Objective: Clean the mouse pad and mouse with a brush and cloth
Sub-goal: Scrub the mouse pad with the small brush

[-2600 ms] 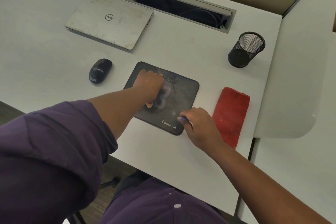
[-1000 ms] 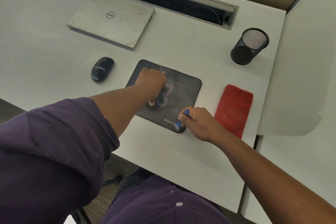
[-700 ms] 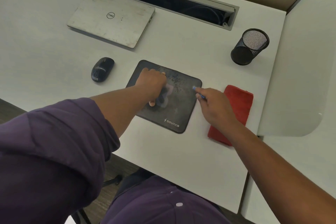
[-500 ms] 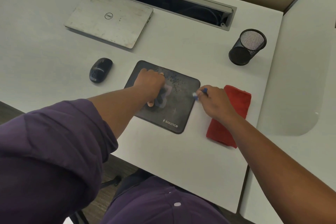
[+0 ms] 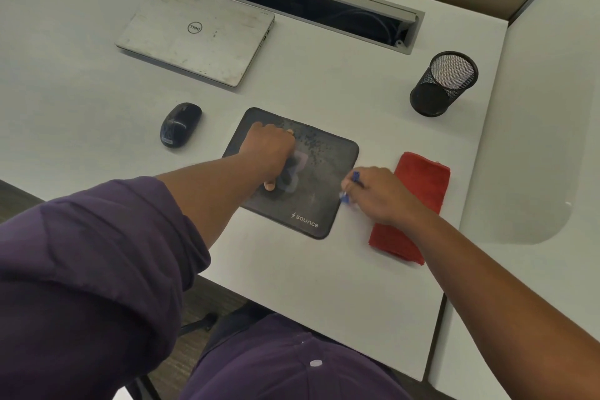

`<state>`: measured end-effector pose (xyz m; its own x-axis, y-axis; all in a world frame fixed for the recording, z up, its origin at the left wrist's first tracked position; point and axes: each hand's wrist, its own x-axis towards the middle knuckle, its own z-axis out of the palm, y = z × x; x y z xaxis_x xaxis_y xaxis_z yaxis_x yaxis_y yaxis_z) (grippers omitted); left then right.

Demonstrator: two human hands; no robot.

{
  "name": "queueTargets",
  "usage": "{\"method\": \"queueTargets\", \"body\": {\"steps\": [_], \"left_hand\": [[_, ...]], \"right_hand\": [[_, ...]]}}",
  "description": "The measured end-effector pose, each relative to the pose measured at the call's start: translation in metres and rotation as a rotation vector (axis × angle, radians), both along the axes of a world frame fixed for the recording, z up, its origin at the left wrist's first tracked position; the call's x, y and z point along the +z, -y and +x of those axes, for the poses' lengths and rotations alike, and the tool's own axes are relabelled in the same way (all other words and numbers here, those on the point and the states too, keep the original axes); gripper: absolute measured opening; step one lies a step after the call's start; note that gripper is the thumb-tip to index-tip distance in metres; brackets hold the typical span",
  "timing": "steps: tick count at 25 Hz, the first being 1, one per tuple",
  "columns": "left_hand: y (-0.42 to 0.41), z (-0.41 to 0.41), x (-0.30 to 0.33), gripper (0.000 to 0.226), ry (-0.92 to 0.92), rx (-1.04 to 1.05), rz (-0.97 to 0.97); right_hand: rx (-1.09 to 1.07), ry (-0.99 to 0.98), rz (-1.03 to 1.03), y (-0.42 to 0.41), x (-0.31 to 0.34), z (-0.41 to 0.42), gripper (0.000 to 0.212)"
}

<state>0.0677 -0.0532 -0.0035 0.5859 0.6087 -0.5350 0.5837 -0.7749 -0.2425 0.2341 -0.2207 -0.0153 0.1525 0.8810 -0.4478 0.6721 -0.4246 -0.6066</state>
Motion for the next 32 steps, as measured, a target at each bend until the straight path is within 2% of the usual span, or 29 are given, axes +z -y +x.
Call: {"method": "queueTargets", "body": {"steps": [2, 3, 7, 9, 12, 15, 20, 23, 25, 26, 28, 30, 32], "left_hand": [[0.001, 0.000, 0.000, 0.094, -0.006, -0.005, 0.005], [0.001, 0.000, 0.000, 0.094, -0.002, -0.006, 0.007], [0.001, 0.000, 0.001, 0.093, -0.028, -0.016, 0.008], [0.001, 0.002, 0.003, 0.089, -0.040, -0.009, 0.001], [0.001, 0.002, 0.002, 0.083, -0.040, -0.011, -0.010], [0.000, 0.001, 0.002, 0.075, -0.041, -0.008, -0.013], [0.000, 0.002, 0.002, 0.066, -0.030, -0.003, -0.037], [-0.001, 0.001, 0.002, 0.067, -0.026, 0.002, -0.035], [0.000, 0.000, 0.003, 0.076, -0.020, -0.004, -0.023], [0.000, 0.000, 0.002, 0.081, -0.017, -0.009, -0.020], [0.000, 0.001, 0.002, 0.088, -0.014, -0.016, -0.018], [0.000, 0.001, 0.002, 0.087, -0.013, -0.011, -0.026], [0.000, 0.001, 0.003, 0.088, -0.016, -0.011, -0.026]], "right_hand": [[0.049, -0.142, -0.051, 0.007, 0.005, -0.006, 0.020], [0.006, -0.192, -0.005, 0.008, 0.006, -0.007, 0.018], [-0.350, -0.163, 0.353, -0.008, 0.010, 0.003, 0.015], [-0.413, -0.110, 0.352, -0.017, 0.006, 0.010, 0.021], [-0.376, -0.019, 0.231, -0.016, -0.007, 0.014, 0.022], [-0.421, -0.118, 0.168, -0.008, -0.013, 0.014, 0.026], [-0.524, -0.159, 0.348, -0.017, -0.004, 0.018, 0.025], [-0.409, -0.078, 0.228, -0.019, -0.003, 0.021, 0.021], [-0.282, -0.120, 0.039, -0.017, -0.002, 0.023, 0.022], [-0.268, -0.165, 0.010, -0.017, 0.000, 0.023, 0.021], [-0.319, -0.186, 0.136, -0.018, 0.005, 0.022, 0.018], [-0.325, -0.076, 0.262, -0.024, 0.007, 0.021, 0.017], [-0.213, 0.100, 0.207, -0.030, 0.007, 0.021, 0.016]]}}
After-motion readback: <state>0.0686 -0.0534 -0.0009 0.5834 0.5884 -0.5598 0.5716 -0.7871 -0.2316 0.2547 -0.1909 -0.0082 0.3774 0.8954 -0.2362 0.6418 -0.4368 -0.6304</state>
